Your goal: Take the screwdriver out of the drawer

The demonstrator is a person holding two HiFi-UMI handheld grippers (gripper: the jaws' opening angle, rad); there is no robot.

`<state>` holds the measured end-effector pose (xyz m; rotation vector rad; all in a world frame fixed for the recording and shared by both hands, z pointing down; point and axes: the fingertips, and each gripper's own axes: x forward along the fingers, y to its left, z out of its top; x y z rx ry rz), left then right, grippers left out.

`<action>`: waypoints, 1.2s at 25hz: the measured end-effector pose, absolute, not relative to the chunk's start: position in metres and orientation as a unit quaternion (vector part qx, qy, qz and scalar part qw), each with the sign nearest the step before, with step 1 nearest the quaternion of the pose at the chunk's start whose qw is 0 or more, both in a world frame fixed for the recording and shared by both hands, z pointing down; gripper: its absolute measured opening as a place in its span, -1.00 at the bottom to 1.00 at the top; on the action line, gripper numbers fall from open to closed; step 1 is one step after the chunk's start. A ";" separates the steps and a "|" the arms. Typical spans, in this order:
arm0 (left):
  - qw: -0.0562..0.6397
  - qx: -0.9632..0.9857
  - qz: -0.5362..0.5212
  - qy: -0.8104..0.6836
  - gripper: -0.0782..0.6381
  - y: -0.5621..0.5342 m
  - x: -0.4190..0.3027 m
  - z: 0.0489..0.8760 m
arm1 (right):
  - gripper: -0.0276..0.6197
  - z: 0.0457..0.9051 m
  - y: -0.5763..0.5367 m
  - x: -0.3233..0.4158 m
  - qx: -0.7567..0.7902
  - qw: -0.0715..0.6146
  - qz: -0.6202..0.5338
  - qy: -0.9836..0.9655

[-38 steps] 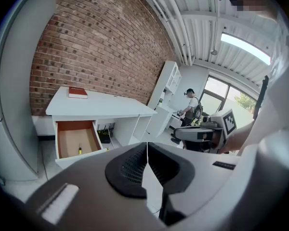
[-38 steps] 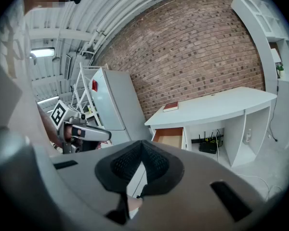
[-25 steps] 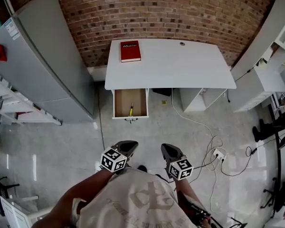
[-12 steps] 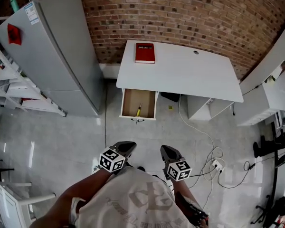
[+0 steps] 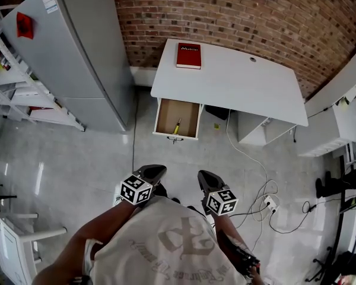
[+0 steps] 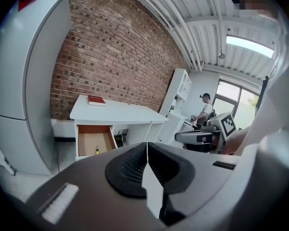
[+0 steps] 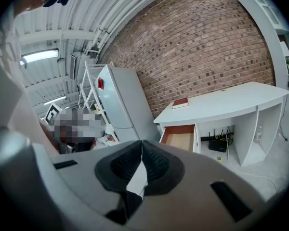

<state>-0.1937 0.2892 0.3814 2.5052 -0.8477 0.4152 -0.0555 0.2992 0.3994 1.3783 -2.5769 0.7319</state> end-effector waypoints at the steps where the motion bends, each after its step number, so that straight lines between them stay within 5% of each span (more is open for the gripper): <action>1: 0.230 0.910 0.151 -0.309 -0.76 0.290 -0.194 0.382 | -0.90 0.400 0.300 -0.055 0.456 0.064 0.244 -0.853; 30: 0.248 0.906 0.164 -0.302 -0.76 0.291 -0.163 0.391 | -0.90 0.429 0.318 -0.019 0.478 0.067 0.298 -0.824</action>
